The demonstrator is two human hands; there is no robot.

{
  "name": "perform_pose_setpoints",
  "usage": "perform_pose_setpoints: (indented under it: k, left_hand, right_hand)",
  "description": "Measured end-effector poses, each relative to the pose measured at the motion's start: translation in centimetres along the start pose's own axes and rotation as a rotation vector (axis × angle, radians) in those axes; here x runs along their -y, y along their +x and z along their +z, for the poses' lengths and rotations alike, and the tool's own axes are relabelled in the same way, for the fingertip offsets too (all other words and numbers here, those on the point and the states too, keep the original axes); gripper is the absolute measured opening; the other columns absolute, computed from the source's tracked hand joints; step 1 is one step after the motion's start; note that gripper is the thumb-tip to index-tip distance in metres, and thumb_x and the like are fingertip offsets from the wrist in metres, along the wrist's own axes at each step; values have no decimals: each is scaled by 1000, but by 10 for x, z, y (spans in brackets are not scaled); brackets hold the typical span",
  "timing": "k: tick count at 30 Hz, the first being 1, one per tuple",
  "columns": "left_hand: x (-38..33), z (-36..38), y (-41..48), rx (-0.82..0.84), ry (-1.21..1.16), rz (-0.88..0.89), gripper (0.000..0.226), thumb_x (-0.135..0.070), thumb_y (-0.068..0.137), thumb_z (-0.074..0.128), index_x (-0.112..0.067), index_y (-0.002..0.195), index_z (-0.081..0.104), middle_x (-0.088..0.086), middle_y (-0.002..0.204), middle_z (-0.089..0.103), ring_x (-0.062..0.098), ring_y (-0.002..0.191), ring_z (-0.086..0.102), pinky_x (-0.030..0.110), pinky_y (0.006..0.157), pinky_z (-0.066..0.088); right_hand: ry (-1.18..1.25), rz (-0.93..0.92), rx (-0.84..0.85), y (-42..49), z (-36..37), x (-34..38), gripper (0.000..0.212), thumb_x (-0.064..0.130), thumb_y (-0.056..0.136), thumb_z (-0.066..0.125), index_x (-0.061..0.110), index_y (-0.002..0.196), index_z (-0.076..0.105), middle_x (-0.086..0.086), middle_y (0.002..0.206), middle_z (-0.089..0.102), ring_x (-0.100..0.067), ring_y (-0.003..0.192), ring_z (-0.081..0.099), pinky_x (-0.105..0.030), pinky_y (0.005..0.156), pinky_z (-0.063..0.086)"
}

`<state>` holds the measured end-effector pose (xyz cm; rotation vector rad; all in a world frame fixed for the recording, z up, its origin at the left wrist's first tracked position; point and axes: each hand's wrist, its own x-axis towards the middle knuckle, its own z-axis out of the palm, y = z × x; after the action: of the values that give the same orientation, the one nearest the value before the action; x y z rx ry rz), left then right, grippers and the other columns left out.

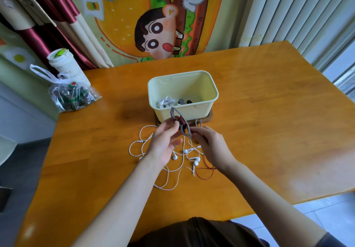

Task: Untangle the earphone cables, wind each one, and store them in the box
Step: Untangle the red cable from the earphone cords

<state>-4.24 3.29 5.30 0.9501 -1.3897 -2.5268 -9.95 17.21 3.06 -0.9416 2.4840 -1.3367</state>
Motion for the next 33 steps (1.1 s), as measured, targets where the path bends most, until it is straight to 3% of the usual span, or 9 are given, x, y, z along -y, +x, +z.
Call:
perform_pose_setpoints:
  k: [5, 11, 18, 24, 27, 29, 31, 33]
  left_hand:
    - [9, 1, 5, -122, 133, 118, 22, -12, 93, 59, -12, 115, 61, 6, 102, 66, 13, 82, 63, 19, 50, 48]
    - [17, 6, 1, -193, 261, 224, 17, -13, 92, 60, -11, 109, 60, 1, 98, 63, 6, 69, 66, 22, 51, 54]
    - [16, 4, 3, -236, -76, -7, 8, -11, 94, 58, -14, 100, 62, 11, 98, 64, 19, 80, 62, 19, 49, 51]
    - [19, 1, 6, -237, -86, 2, 14, -12, 95, 56, -11, 108, 60, 9, 96, 64, 16, 77, 62, 19, 49, 51]
    - [22, -1, 7, -239, 67, 88, 19, -14, 94, 58, -10, 113, 58, 9, 102, 64, 13, 75, 64, 23, 50, 54]
    - [26, -4, 8, -277, 379, 247, 18, -15, 93, 61, -13, 110, 57, 6, 103, 63, 10, 71, 66, 26, 53, 57]
    - [31, -9, 9, -294, 638, 420, 19, -15, 90, 64, -15, 108, 57, 6, 107, 62, 7, 78, 61, 17, 56, 55]
    - [34, -13, 9, -264, 736, 495, 20, -13, 89, 65, -18, 107, 58, 5, 108, 60, 8, 84, 60, 17, 62, 55]
  right_hand:
    - [-47, 49, 81, 0, 4, 2, 29, 11, 97, 47, 14, 122, 62, 0, 93, 61, -9, 80, 54, -10, 69, 38]
    - [-89, 92, 120, 1, -1, 4, 24, 13, 96, 50, 10, 112, 68, 4, 86, 64, -10, 76, 60, -13, 68, 45]
    - [-129, 76, 159, 2, -3, 7, 21, 14, 95, 52, 10, 107, 70, -1, 85, 67, -13, 71, 57, -13, 61, 40]
    - [-158, 64, 222, 4, -4, 12, 26, 11, 96, 50, 10, 116, 66, -5, 99, 66, -16, 79, 56, -20, 68, 43]
    - [-158, 100, 248, 4, -5, 10, 24, 11, 96, 48, 7, 111, 67, -4, 91, 65, -13, 72, 54, -14, 60, 40]
    - [-142, 131, 240, 2, -6, 9, 22, 18, 96, 52, 6, 97, 70, 2, 78, 63, -7, 62, 52, -10, 55, 39]
    - [-119, 146, 226, 1, -8, 12, 26, 26, 94, 56, 8, 79, 69, 7, 66, 58, -5, 55, 50, -10, 53, 38]
    - [-111, 128, 212, 2, -9, 14, 26, 28, 93, 56, 12, 76, 68, 8, 63, 57, -5, 53, 50, -11, 51, 38]
